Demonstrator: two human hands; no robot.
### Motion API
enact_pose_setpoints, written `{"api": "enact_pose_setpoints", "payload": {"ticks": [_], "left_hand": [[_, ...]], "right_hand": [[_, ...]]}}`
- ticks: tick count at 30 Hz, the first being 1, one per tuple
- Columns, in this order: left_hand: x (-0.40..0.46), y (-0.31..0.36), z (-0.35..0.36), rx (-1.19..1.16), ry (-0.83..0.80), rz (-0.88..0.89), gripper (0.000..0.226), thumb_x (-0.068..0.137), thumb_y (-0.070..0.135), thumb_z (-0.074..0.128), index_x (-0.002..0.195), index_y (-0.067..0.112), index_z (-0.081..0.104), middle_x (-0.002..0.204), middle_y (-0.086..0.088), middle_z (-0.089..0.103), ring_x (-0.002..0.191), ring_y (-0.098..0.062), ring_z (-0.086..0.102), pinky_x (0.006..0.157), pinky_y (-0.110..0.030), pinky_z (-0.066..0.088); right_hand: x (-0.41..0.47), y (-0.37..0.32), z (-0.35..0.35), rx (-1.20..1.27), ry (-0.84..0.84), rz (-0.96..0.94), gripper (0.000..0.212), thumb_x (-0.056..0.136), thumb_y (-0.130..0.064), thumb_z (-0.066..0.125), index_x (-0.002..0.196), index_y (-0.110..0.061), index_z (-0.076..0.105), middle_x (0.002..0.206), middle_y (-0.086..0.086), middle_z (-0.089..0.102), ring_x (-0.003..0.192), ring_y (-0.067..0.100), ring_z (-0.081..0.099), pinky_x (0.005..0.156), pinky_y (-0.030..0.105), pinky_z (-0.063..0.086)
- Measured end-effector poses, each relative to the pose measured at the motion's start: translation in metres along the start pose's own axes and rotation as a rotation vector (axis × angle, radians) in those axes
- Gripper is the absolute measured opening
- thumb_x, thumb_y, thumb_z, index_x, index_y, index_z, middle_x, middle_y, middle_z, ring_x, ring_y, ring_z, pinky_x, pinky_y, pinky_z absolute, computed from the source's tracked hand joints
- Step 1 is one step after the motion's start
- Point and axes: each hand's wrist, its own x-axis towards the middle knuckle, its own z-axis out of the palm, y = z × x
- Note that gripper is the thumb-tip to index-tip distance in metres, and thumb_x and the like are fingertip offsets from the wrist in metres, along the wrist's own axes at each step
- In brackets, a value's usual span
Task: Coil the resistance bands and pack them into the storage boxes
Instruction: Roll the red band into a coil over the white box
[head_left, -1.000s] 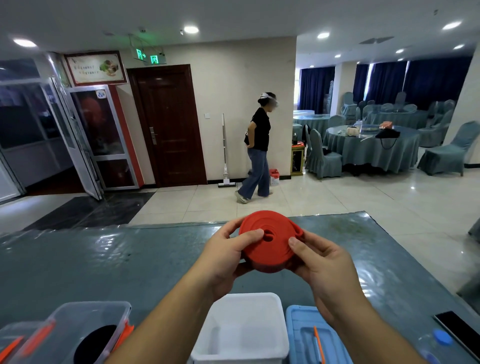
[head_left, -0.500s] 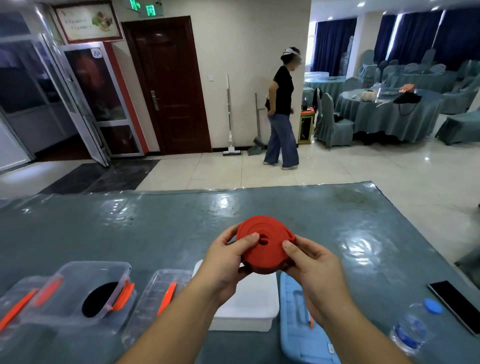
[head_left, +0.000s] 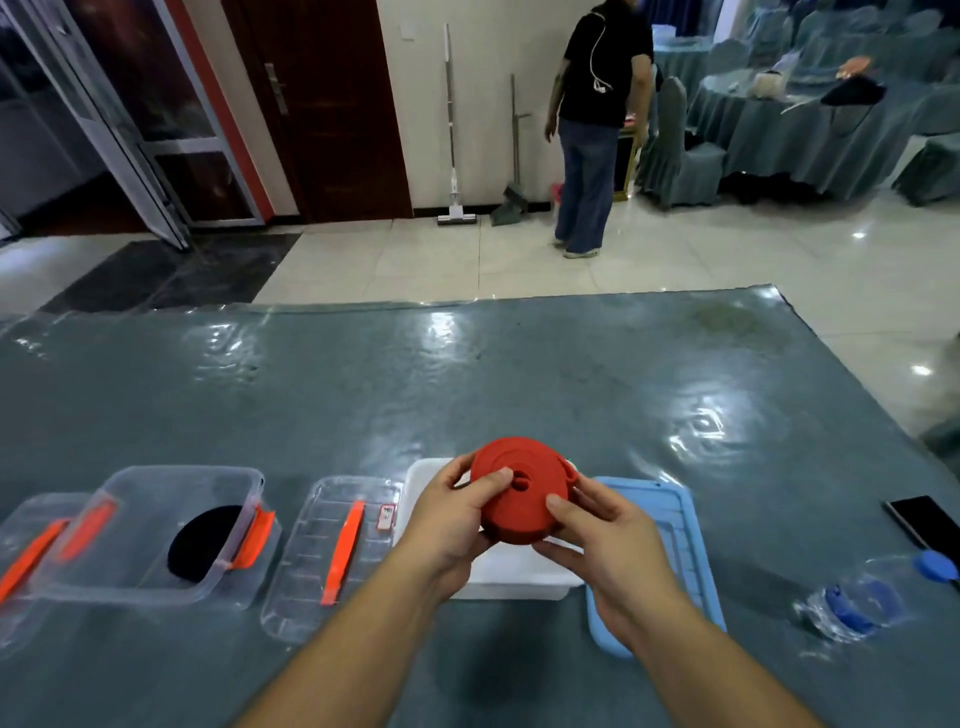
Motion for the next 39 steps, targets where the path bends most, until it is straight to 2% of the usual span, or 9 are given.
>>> {"api": "enact_pose_setpoints", "payload": {"ticks": [3, 6, 12, 18, 22, 26, 30, 35, 39], "left_hand": [[0.024, -0.007, -0.023, 0.062, 0.023, -0.116, 0.027, 0.094, 0.029, 0.073, 0.118, 0.015, 0.072, 0.105, -0.006, 0.079, 0.1, -0.024, 0.073, 0.072, -0.036, 0.06], [0.05, -0.017, -0.045, 0.087, 0.045, -0.21, 0.027, 0.094, 0.028, 0.073, 0.116, 0.012, 0.071, 0.101, -0.006, 0.08, 0.097, -0.023, 0.074, 0.075, -0.035, 0.058], [0.09, -0.042, -0.065, 0.138, 0.032, -0.321, 0.022, 0.098, 0.016, 0.068, 0.118, 0.009, 0.068, 0.101, -0.006, 0.078, 0.092, -0.019, 0.071, 0.073, -0.03, 0.055], [0.129, -0.072, -0.073, 0.337, 0.079, -0.316, 0.021, 0.095, 0.027, 0.068, 0.116, 0.029, 0.064, 0.116, -0.004, 0.07, 0.107, -0.023, 0.069, 0.081, -0.04, 0.061], [0.151, -0.088, -0.075, 0.446, 0.154, -0.338, 0.035, 0.075, 0.039, 0.068, 0.108, 0.03, 0.064, 0.106, -0.001, 0.073, 0.099, -0.024, 0.071, 0.09, -0.05, 0.062], [0.174, -0.104, -0.077, 0.596, 0.181, -0.331, 0.039, 0.075, 0.038, 0.068, 0.111, 0.024, 0.067, 0.097, 0.001, 0.075, 0.089, -0.021, 0.073, 0.086, -0.045, 0.062], [0.189, -0.11, -0.076, 0.686, 0.206, -0.356, 0.036, 0.082, 0.032, 0.072, 0.115, 0.021, 0.066, 0.103, -0.004, 0.075, 0.091, -0.025, 0.073, 0.082, -0.04, 0.062], [0.205, -0.121, -0.076, 0.764, 0.221, -0.371, 0.039, 0.086, 0.043, 0.069, 0.118, 0.02, 0.066, 0.113, -0.008, 0.075, 0.099, -0.03, 0.072, 0.088, -0.043, 0.061], [0.21, -0.128, -0.075, 0.766, 0.262, -0.357, 0.033, 0.09, 0.033, 0.071, 0.119, 0.019, 0.062, 0.118, -0.012, 0.073, 0.105, -0.032, 0.07, 0.092, -0.044, 0.059]], "right_hand": [[0.016, 0.012, 0.004, -0.077, 0.005, 0.042, 0.029, 0.092, 0.003, 0.069, 0.107, -0.022, 0.074, 0.099, -0.001, 0.081, 0.086, 0.025, 0.078, 0.078, 0.043, 0.064], [0.033, 0.024, 0.006, -0.152, -0.002, 0.084, 0.028, 0.092, 0.004, 0.07, 0.105, -0.02, 0.073, 0.091, -0.007, 0.081, 0.085, 0.023, 0.077, 0.079, 0.044, 0.064], [0.07, 0.052, 0.0, -0.285, -0.021, 0.187, 0.034, 0.092, 0.001, 0.07, 0.121, -0.018, 0.072, 0.108, -0.002, 0.08, 0.101, 0.031, 0.076, 0.09, 0.051, 0.061], [0.118, 0.082, -0.004, -0.39, -0.027, 0.268, 0.038, 0.093, 0.003, 0.067, 0.12, -0.024, 0.072, 0.117, -0.005, 0.077, 0.104, 0.027, 0.075, 0.084, 0.048, 0.063], [0.146, 0.109, 0.002, -0.458, -0.011, 0.313, 0.041, 0.093, 0.005, 0.063, 0.124, -0.021, 0.068, 0.124, -0.004, 0.071, 0.105, 0.024, 0.072, 0.068, 0.037, 0.063], [0.166, 0.133, 0.008, -0.575, 0.035, 0.332, 0.038, 0.091, 0.002, 0.066, 0.122, -0.021, 0.067, 0.115, -0.003, 0.071, 0.096, 0.024, 0.073, 0.079, 0.05, 0.064], [0.188, 0.15, 0.008, -0.638, 0.073, 0.378, 0.037, 0.087, -0.003, 0.07, 0.119, -0.022, 0.072, 0.099, -0.002, 0.074, 0.089, 0.025, 0.075, 0.078, 0.053, 0.064], [0.208, 0.168, 0.001, -0.659, 0.065, 0.433, 0.044, 0.085, -0.002, 0.069, 0.123, -0.023, 0.073, 0.106, 0.002, 0.078, 0.095, 0.024, 0.074, 0.085, 0.05, 0.063], [0.217, 0.179, -0.004, -0.668, 0.069, 0.415, 0.047, 0.084, 0.0, 0.069, 0.124, -0.023, 0.072, 0.11, 0.002, 0.078, 0.101, 0.026, 0.073, 0.095, 0.051, 0.059]]}}
